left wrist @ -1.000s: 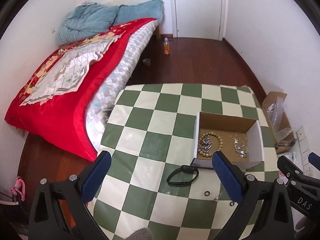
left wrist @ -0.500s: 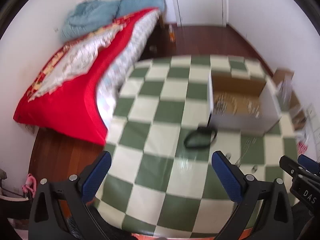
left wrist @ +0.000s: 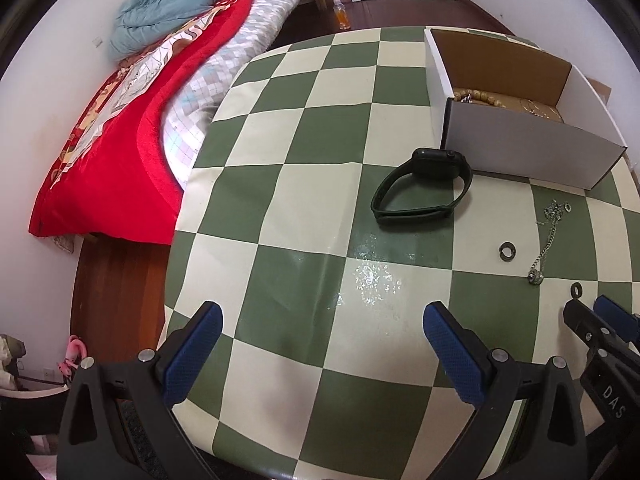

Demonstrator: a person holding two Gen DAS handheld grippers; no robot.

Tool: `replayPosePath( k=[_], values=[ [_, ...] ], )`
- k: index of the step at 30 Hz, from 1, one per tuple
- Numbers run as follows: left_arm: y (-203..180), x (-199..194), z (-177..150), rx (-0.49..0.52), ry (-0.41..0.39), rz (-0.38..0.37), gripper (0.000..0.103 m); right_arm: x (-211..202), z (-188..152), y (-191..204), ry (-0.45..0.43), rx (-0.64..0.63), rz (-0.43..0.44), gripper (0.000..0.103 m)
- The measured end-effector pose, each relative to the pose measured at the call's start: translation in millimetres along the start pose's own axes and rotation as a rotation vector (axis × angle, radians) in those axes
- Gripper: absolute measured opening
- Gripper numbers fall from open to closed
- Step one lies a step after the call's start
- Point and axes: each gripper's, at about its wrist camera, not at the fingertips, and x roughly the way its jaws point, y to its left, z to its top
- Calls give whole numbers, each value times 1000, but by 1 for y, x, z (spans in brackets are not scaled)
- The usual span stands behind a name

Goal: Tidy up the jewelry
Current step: 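Grasp the small black ring on the table with the right tool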

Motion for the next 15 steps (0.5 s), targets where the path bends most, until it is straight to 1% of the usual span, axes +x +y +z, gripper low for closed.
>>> replayPosePath(
  k=[7,13,15],
  values=[
    [2,3,1,-5,11,-9,102,2,4,14,-24,-49,-52,45],
    [3,5,0,-6,19,-16,102,3,7,15,-32,-54,-65,44],
    [2,5,0,-6,18,-18,102,3,8,14,-36,-54,-69,43]
  ],
)
